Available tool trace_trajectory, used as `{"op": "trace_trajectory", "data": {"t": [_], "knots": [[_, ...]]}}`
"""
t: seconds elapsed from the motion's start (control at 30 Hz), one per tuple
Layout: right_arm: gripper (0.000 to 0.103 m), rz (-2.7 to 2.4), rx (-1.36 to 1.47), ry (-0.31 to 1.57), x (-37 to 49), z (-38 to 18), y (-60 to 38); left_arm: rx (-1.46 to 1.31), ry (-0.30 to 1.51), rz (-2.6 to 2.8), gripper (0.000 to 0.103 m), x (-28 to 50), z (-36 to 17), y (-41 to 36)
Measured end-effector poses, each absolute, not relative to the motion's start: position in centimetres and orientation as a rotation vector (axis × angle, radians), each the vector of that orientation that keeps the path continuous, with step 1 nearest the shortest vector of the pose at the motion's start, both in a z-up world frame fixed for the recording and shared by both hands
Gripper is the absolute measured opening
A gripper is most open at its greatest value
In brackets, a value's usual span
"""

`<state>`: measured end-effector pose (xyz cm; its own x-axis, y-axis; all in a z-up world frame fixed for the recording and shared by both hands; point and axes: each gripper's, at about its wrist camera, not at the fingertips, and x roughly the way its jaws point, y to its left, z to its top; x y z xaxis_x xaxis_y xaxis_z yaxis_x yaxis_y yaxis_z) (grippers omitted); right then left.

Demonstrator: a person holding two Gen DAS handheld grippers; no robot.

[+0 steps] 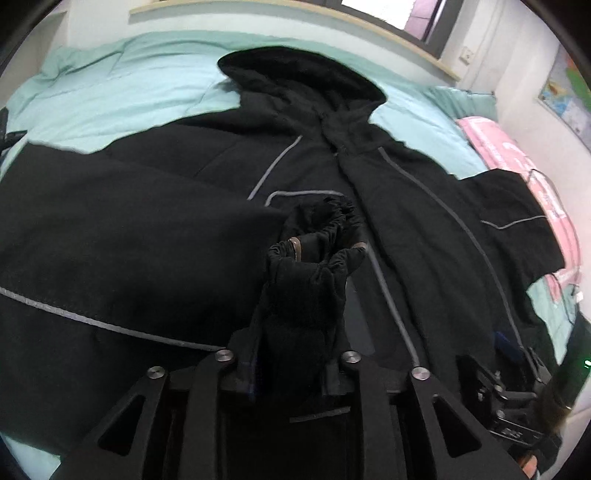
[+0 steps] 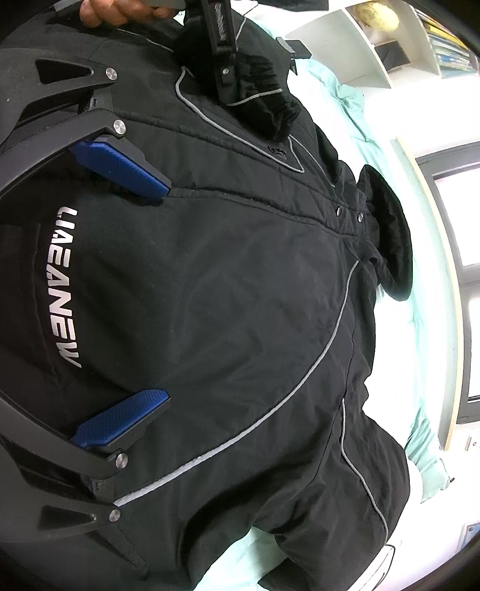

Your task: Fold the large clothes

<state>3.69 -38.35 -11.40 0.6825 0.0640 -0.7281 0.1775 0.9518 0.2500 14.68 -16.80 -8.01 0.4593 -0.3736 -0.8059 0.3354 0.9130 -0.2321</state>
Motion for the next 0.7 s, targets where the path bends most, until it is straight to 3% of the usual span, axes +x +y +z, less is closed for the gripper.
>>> {"op": "trace_trajectory", "data": {"t": [0.13,0.27,0.5,0.6,0.7], "knots": [[0.103,-0.089,0.287,0.861,4.0,-11.1,-38.0,-0.049,0.996,-0.524,0.042,12.8,-5.8,-15.7],[0.102,-0.030,0.280,0.908,4.3,-8.5,-36.8,-0.160,0.952,-0.688,0.064,10.6,-3.3,-12.9],[0.102,0.150,0.354,0.875,4.5,-2.7,-33.2,-0.306,0.895,-0.679,0.065,10.9,-1.3,-9.2],[0.102,0.244,0.426,0.907,5.5,-2.4,-31.4,-0.363,0.855,-0.667,0.065,10.3,-0.1,-6.3],[0.096,0.325,0.539,0.967,7.4,-3.4,-29.3,-0.389,0.818,-0.606,0.065,10.2,0.7,-3.6]]}}
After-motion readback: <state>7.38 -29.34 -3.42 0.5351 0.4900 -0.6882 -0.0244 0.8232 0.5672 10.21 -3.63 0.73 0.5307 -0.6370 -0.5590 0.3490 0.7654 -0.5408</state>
